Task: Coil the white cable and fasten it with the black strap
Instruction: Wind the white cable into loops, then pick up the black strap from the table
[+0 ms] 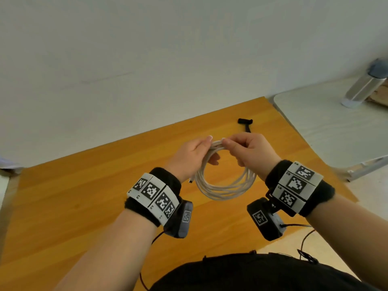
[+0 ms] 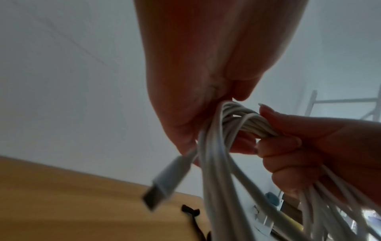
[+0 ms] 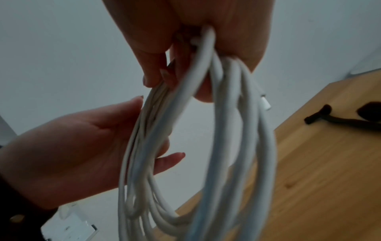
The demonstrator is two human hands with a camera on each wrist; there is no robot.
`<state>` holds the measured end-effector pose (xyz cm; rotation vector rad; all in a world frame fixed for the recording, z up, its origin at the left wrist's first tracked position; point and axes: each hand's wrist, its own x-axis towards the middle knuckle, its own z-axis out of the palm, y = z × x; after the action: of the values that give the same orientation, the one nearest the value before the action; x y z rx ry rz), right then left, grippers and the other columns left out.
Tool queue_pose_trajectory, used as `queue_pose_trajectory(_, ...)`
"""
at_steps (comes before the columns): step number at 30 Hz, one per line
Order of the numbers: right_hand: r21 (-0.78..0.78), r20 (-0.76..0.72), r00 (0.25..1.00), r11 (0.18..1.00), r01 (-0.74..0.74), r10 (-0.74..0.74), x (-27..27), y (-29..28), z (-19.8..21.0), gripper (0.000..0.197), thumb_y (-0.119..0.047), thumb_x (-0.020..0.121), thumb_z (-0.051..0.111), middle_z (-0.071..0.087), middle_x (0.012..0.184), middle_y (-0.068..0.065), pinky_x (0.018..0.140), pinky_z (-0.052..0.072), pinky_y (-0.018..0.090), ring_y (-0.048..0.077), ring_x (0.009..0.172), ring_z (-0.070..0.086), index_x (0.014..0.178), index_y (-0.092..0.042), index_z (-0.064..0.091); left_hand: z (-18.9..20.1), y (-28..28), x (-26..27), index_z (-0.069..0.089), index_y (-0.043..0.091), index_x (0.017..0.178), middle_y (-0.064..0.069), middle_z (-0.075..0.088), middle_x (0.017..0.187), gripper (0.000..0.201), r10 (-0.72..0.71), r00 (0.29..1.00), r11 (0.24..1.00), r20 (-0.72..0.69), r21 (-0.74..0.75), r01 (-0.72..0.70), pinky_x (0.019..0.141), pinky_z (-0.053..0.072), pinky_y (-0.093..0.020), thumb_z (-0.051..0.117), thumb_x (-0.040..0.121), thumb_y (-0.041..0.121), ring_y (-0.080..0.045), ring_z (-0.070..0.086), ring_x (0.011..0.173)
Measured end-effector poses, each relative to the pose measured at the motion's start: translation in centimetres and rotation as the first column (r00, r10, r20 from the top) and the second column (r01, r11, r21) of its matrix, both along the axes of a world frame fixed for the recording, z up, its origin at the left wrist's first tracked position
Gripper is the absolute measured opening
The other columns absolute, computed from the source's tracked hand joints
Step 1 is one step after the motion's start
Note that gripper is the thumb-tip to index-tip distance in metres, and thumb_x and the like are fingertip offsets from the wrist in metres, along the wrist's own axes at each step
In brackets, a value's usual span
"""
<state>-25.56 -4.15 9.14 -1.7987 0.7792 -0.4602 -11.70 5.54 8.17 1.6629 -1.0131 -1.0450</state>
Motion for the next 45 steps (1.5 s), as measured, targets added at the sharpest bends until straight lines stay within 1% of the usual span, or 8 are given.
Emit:
queue_pose_trajectory(6, -0.035, 0.060, 0.990, 0.991, 0.129, -0.127, -1.2, -0.5, -1.0, 0.020, -0.026, 0.089, 0.059, 0.040, 0.047, -0.007, 0.047, 0.033, 0.018, 0.006, 0.044, 0.037, 0.072, -0.021, 0.066, -0.4, -1.7, -1.0, 0.066, 0.011, 0.086, 0.001, 0.053, 0.063, 0.049, 0.019, 0.946, 0.983, -0.324, 0.181, 0.042, 0.055, 0.046, -0.028, 0.033, 0.099, 0.045, -0.012, 0.051, 0.050)
queue_pose_trajectory(14, 0.046, 0.097, 0.976, 0.980, 0.192, -0.196, -2.1, -3.8, -2.2, 0.017, -0.023, 0.088, 0.061, 0.048, 0.042, -0.014, 0.048, 0.035, 0.014, 0.001, 0.043, 0.041, 0.079, -0.012, 0.071, -0.9, -5.2, -1.7, 0.063, 0.009, 0.084, 0.002, 0.052, 0.057, 0.051, 0.009, 0.839, 0.950, -0.544, 0.268, 0.163, 0.051, 0.041, -0.025, 0.033, 0.097, 0.049, -0.011, 0.045, 0.045)
queue_pose_trajectory(19, 0.184, 0.094, 0.973, 0.964, 0.192, -0.212, -2.7, -7.7, -3.1, 0.021, -0.024, 0.088, 0.062, 0.041, 0.053, 0.002, 0.046, 0.031, 0.023, 0.012, 0.046, 0.034, 0.075, -0.009, 0.069, -1.6, -8.9, -3.0, 0.053, 0.014, 0.076, 0.009, 0.040, 0.047, 0.045, 0.014, 0.850, 0.954, -0.526, 0.261, 0.146, 0.052, 0.034, -0.024, 0.031, 0.098, 0.047, -0.007, 0.032, 0.039)
queue_pose_trajectory(26, 0.300, -0.016, 0.993, 0.946, 0.120, -0.121, -3.4, -12.8, -5.0, 0.028, -0.024, 0.090, 0.058, 0.046, 0.053, 0.001, 0.047, 0.033, 0.021, 0.011, 0.046, 0.037, 0.065, -0.013, 0.063, -4.1, -13.6, -4.9, 0.049, 0.013, 0.071, 0.011, 0.032, 0.044, 0.042, 0.155, 0.898, 0.954, -0.412, 0.298, -0.028, 0.047, 0.028, -0.022, 0.037, 0.098, 0.043, -0.006, 0.028, 0.037)
queue_pose_trajectory(31, 0.360, -0.252, 0.959, 0.906, 0.220, -0.133, -4.2, -16.7, -8.1, 0.047, -0.051, 0.090, 0.045, 0.069, 0.089, 0.003, 0.076, 0.047, 0.027, 0.014, 0.081, 0.061, 0.087, -0.012, 0.072, -5.9, -15.4, -5.9, 0.048, 0.013, 0.069, 0.009, 0.030, 0.049, 0.041, 0.221, 0.933, 0.925, -0.285, 0.364, -0.108, 0.047, 0.028, -0.023, 0.038, 0.099, 0.040, -0.008, 0.027, 0.040)
queue_pose_trajectory(37, 0.417, -0.450, 0.892, 0.872, 0.256, -0.046, -3.9, -19.9, -10.6, 0.042, -0.050, 0.094, 0.035, 0.061, 0.115, 0.008, 0.100, 0.040, 0.040, 0.025, 0.109, 0.054, 0.096, -0.024, 0.068, -7.3, -16.0, -5.3, 0.048, 0.014, 0.071, 0.006, 0.031, 0.054, 0.040, 0.320, 0.927, 0.874, -0.194, 0.439, -0.209, 0.050, 0.030, -0.025, 0.039, 0.097, 0.042, -0.010, 0.030, 0.045)
queue_pose_trajectory(41, 0.401, -0.505, 0.863, 0.892, 0.208, 0.026, -2.9, -20.3, -11.2, 0.043, -0.040, 0.097, 0.037, 0.059, 0.124, 0.017, 0.097, 0.042, 0.041, 0.030, 0.106, 0.055, 0.107, -0.011, 0.068, -7.9, -15.9, -4.8, 0.048, 0.013, 0.072, 0.007, 0.031, 0.053, 0.039, 0.387, 0.899, 0.850, -0.203, 0.458, -0.262, 0.050, 0.030, -0.025, 0.039, 0.097, 0.042, -0.009, 0.030, 0.043)
queue_pose_trajectory(45, 0.274, -0.460, 0.884, 0.934, 0.228, -0.081, -2.5, -20.5, -11.5, 0.029, -0.029, 0.094, 0.050, 0.068, 0.101, 0.015, 0.061, 0.039, 0.029, 0.018, 0.075, 0.054, 0.089, -0.011, 0.071, -7.9, -15.7, -4.6, 0.048, 0.014, 0.072, 0.008, 0.031, 0.051, 0.039, 0.435, 0.884, 0.832, -0.173, 0.452, -0.321, 0.050, 0.030, -0.026, 0.040, 0.097, 0.043, -0.010, 0.030, 0.043)
